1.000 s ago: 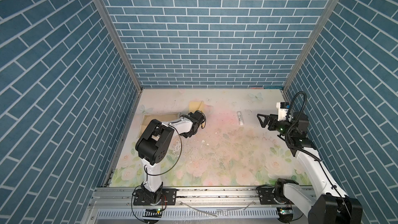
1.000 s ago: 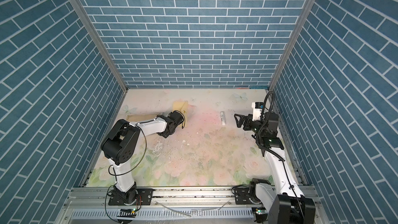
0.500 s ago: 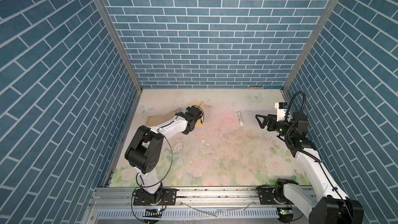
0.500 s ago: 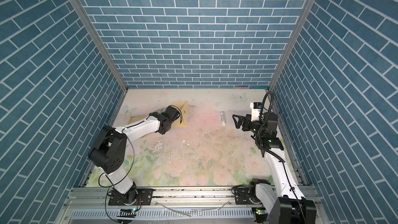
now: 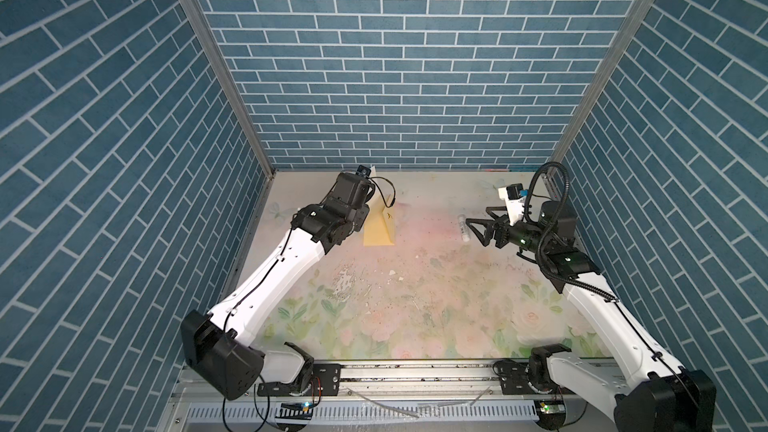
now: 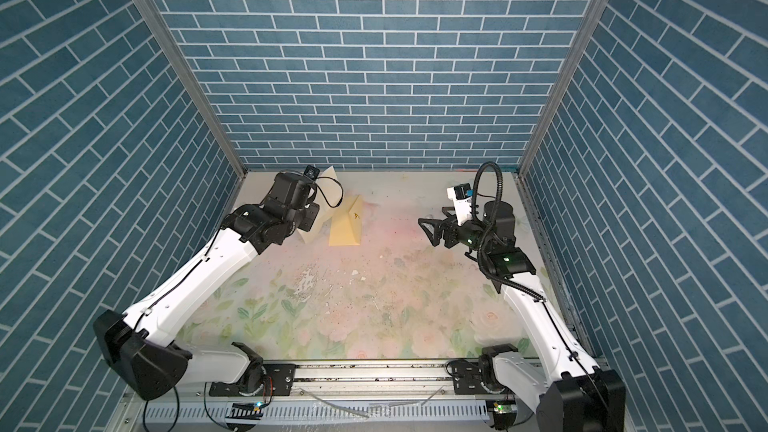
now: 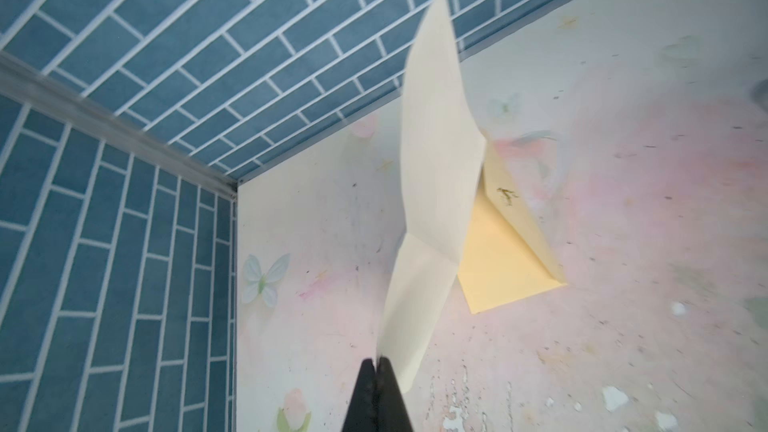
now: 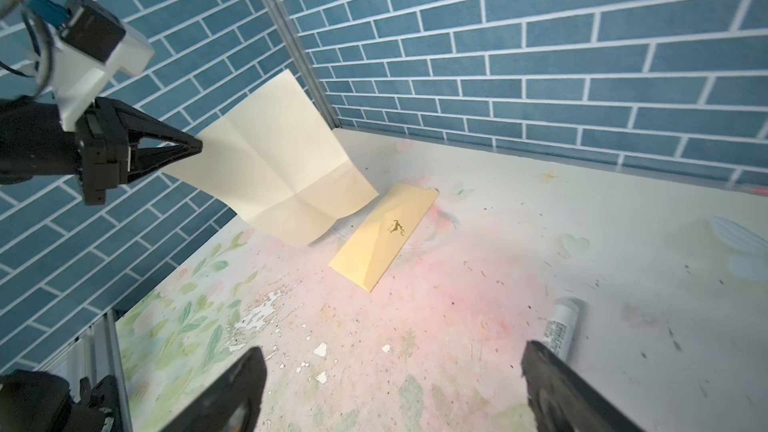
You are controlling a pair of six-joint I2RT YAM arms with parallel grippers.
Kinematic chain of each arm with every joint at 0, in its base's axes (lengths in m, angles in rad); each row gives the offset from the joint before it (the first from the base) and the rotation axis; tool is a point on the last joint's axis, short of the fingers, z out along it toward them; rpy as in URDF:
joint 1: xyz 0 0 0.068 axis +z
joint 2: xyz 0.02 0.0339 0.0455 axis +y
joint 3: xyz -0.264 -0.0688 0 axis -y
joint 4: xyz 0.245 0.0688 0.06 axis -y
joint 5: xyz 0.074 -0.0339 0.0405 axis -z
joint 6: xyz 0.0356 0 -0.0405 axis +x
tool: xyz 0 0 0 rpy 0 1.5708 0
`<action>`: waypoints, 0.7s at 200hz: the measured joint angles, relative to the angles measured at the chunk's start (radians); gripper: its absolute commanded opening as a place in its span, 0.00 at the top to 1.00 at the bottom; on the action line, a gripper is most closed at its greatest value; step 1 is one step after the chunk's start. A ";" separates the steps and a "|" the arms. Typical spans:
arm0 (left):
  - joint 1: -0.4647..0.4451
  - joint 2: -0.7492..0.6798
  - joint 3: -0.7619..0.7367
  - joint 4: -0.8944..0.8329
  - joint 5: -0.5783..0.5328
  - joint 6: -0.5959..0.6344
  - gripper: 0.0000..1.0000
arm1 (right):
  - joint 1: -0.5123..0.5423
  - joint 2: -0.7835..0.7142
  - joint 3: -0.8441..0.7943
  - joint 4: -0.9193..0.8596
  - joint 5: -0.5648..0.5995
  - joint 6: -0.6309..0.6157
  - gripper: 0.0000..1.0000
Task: Place the letter into the envelope and seal it
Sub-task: 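Lift the letter sheet with the left gripper while the right gripper approaches it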
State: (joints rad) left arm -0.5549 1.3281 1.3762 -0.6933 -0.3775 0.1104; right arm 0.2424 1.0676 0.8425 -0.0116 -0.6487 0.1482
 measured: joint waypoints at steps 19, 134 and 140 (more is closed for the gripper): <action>-0.019 -0.055 -0.003 0.017 0.100 0.060 1.00 | 0.024 0.045 0.048 -0.011 -0.037 -0.034 0.06; -0.067 -0.280 -0.157 0.146 0.660 0.357 1.00 | 0.071 0.234 0.218 -0.111 -0.268 -0.343 0.10; -0.070 -0.280 -0.161 0.146 0.672 0.367 1.00 | 0.071 0.241 0.229 -0.130 -0.275 -0.362 0.10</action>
State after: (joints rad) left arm -0.6247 1.0481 1.2152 -0.5468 0.2943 0.4770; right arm 0.3138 1.3083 1.0710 -0.1421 -0.9237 -0.2138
